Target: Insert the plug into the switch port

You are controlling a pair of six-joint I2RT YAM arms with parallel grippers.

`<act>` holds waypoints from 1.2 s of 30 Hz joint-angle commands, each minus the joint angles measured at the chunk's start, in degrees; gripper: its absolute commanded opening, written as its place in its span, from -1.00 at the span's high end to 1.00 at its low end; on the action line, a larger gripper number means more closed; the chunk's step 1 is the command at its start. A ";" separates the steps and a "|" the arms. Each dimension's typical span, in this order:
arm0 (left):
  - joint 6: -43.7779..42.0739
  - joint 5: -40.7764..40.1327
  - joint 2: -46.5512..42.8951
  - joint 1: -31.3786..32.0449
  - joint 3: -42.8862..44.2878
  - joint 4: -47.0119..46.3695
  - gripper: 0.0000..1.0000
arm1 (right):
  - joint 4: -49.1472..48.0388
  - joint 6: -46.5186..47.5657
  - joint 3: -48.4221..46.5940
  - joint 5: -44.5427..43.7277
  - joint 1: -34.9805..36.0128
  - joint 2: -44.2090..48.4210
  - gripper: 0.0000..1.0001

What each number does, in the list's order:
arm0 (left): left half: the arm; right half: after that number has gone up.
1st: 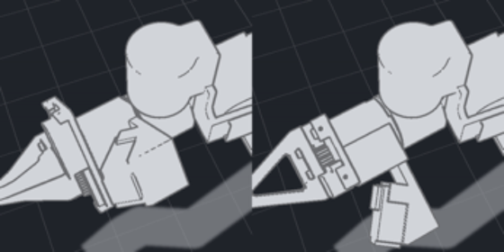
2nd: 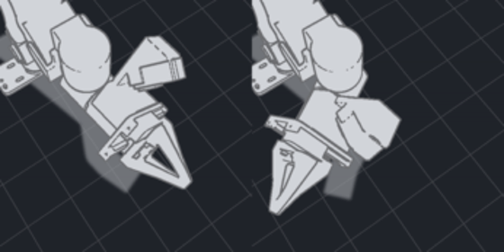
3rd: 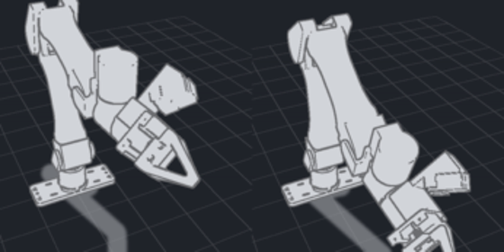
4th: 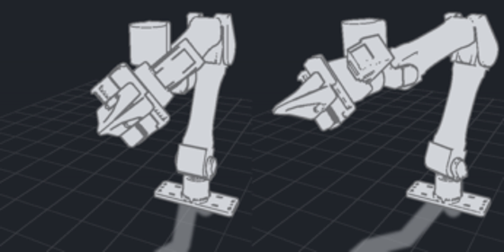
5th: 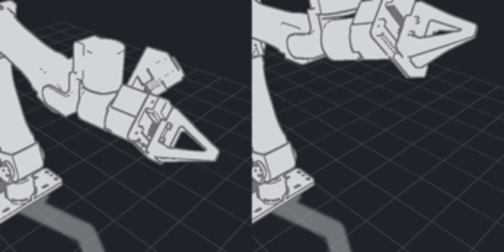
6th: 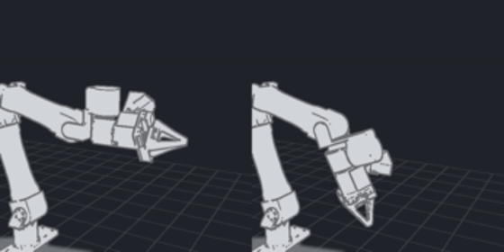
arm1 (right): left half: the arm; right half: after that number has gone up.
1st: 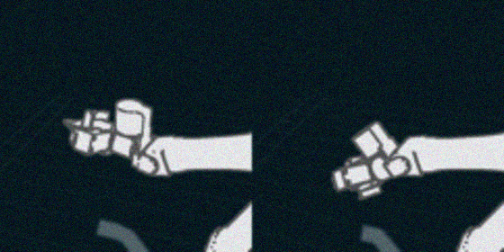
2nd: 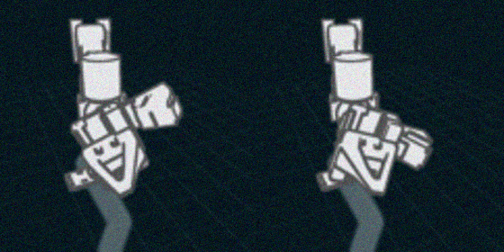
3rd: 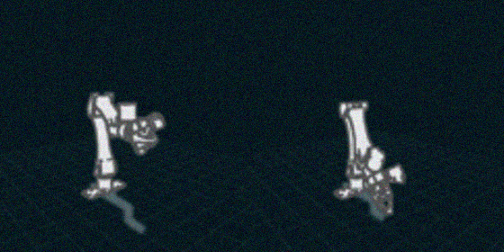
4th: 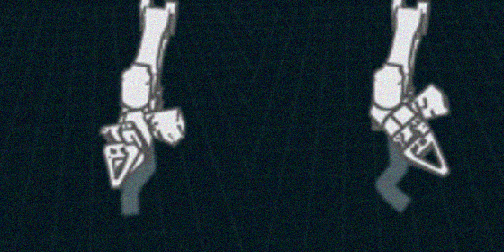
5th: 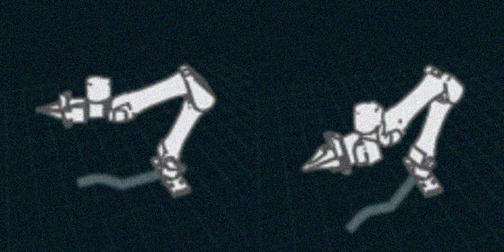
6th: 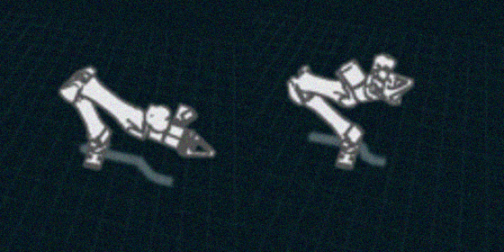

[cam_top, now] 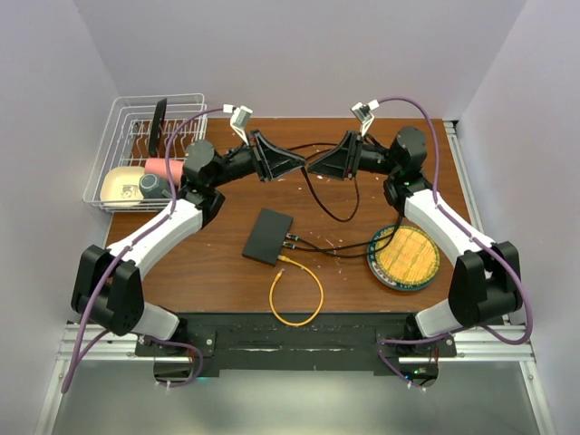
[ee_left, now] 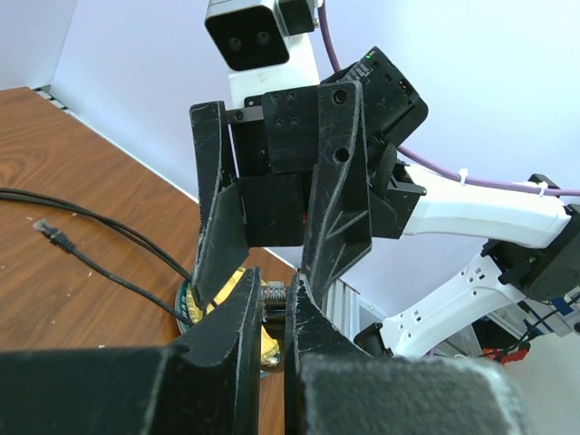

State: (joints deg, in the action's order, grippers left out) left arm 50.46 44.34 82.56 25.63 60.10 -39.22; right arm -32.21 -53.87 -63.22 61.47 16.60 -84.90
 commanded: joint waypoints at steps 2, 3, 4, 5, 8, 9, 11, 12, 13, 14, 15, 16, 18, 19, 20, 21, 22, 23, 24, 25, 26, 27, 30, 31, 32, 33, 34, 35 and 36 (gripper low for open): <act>1.40 1.28 0.40 0.21 1.78 -3.93 1.00 | -5.93 -3.26 0.20 0.84 1.85 0.18 -0.15; 1.40 1.28 0.40 0.21 1.78 -4.02 1.00 | -5.94 -3.26 0.20 0.75 1.94 0.18 -0.09; 1.40 1.28 0.49 0.21 1.69 -4.02 1.00 | -6.03 -3.35 0.20 0.84 2.21 0.09 -0.09; 1.40 1.19 0.41 0.21 1.69 -4.02 1.00 | -6.11 -3.44 0.20 1.02 2.30 -0.09 -0.08; 1.49 0.84 0.40 0.21 1.60 -3.84 1.00 | -6.38 -3.44 0.55 1.28 2.47 0.00 -0.01; 1.57 0.84 0.32 0.21 1.52 -3.93 1.00 | -6.38 -3.44 0.82 1.54 2.56 0.00 0.03; 1.57 0.49 0.32 0.21 1.43 -3.93 1.00 | -6.29 -3.53 1.08 1.72 2.56 0.09 0.03; 1.57 0.40 0.14 0.21 1.43 -4.02 1.00 | -6.20 -3.44 1.34 2.07 2.65 0.18 0.04; 1.66 0.40 0.23 0.21 1.43 -4.11 1.00 | -6.20 -3.44 1.43 2.16 2.65 0.18 0.03; 1.66 0.49 0.14 0.21 1.43 -4.11 1.00 | -6.29 -3.44 1.70 2.16 2.65 0.18 0.05; 1.66 0.49 0.14 0.21 1.51 -4.19 1.00 | -6.29 -3.44 1.78 2.16 2.65 0.35 0.09; 1.58 0.49 0.14 0.21 1.52 -4.20 1.00 | -6.29 -3.35 1.87 2.16 2.65 0.27 0.21; 1.66 0.75 0.23 0.21 1.52 -4.11 1.00 | -6.29 -3.44 1.96 2.07 2.65 0.35 0.34; 1.75 0.75 0.23 0.21 1.60 -4.11 1.00 | -6.29 -3.44 1.87 1.81 2.65 0.35 0.40; 1.84 0.93 0.32 0.21 1.60 -4.11 1.00 | -6.29 -3.44 1.87 1.72 2.65 0.35 0.53; 1.93 0.93 0.32 0.21 1.60 -4.19 1.00 | -6.38 -3.53 1.79 1.55 2.65 0.44 0.64; 1.93 1.10 0.49 0.21 1.52 -4.28 1.00 | -6.64 -3.70 1.79 1.28 2.65 0.44 0.75; 2.10 1.19 0.49 0.21 1.52 -4.37 1.00 | -6.73 -3.79 1.79 1.02 2.65 0.44 0.96; 2.10 1.28 0.58 0.21 1.52 -4.37 1.00 | -6.73 -3.88 1.61 1.02 2.65 0.44 1.00; 2.10 1.37 0.49 0.21 1.52 -4.37 1.00 | -6.64 -3.79 1.61 0.93 2.65 0.61 1.00; 2.01 1.45 0.58 0.21 1.43 -4.37 1.00 | -6.47 -3.70 1.52 0.76 2.65 0.70 1.00; 2.10 1.54 0.58 0.21 1.51 -4.37 0.99 | -6.12 -2.83 1.17 0.67 2.56 0.79 1.00; 1.32 0.84 0.32 0.21 2.04 -2.10 0.14 | -0.16 1.03 -0.05 0.05 2.56 1.58 1.00; 0.61 -0.90 -0.12 0.21 2.39 -0.52 -0.06 | 4.47 4.44 -0.50 -0.30 2.65 2.02 1.00; -1.31 -2.40 -0.56 0.21 2.83 1.76 -0.40 | 7.30 6.56 -1.02 -0.47 2.65 2.63 1.00; -2.46 -3.72 -1.35 0.21 3.79 6.74 -0.59 | 10.03 10.67 -2.24 -1.26 2.73 2.90 1.00; -3.60 -5.56 -1.96 0.13 4.06 8.18 -0.76 | 15.45 12.89 -2.87 -1.62 2.82 3.16 1.00; -5.70 -6.71 -2.32 0.12 4.41 9.76 -0.98 | 18.03 14.91 -3.57 -2.05 2.82 3.60 1.00; -6.76 -8.20 -2.76 0.04 5.37 13.87 -1.00 | 20.23 18.32 -4.71 -3.02 3.00 3.69 1.00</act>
State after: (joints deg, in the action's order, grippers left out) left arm 49.41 41.74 83.02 25.78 61.47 -34.15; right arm -24.99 -47.97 -62.81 61.25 19.18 -84.60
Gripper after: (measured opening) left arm 0.957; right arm 0.056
